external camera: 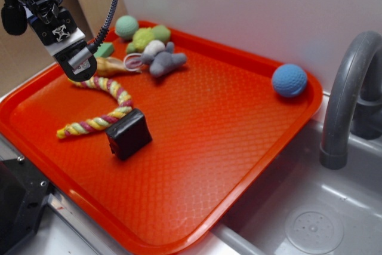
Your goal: Grab the black box.
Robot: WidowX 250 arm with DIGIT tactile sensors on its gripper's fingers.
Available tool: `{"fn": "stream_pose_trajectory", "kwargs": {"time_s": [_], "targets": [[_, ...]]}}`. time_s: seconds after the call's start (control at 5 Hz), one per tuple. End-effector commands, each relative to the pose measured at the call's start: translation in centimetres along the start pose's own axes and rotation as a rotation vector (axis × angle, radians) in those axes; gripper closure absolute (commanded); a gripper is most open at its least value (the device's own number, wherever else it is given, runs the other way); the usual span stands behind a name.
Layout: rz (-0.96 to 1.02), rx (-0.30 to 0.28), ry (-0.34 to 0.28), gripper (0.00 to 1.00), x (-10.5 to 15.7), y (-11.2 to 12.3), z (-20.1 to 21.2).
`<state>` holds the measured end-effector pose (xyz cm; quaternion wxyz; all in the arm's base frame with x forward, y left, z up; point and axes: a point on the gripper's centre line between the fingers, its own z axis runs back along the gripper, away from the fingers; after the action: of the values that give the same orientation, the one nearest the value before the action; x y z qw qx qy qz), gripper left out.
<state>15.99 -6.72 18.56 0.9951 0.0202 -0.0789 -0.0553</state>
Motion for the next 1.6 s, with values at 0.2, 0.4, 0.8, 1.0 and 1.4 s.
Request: {"fn": "stream_pose_trajectory", "kwargs": {"time_s": [0.2, 0.4, 0.8, 1.0, 1.4], "targets": [[-0.103, -0.046, -0.031, 0.0, 1.8, -0.1, -7.8], [-0.094, -0.099, 0.025, 0.0, 2.0, 0.9, -11.1], [-0.047, -0.18, 0.049, 0.0, 1.6, 1.4, -12.8], [-0.114, -0.211, 0.106, 0.0, 1.7, -1.1, -14.5], [-0.145, -0.156, 0.216, 1.0, 0.5, -1.9, -15.4]]}}
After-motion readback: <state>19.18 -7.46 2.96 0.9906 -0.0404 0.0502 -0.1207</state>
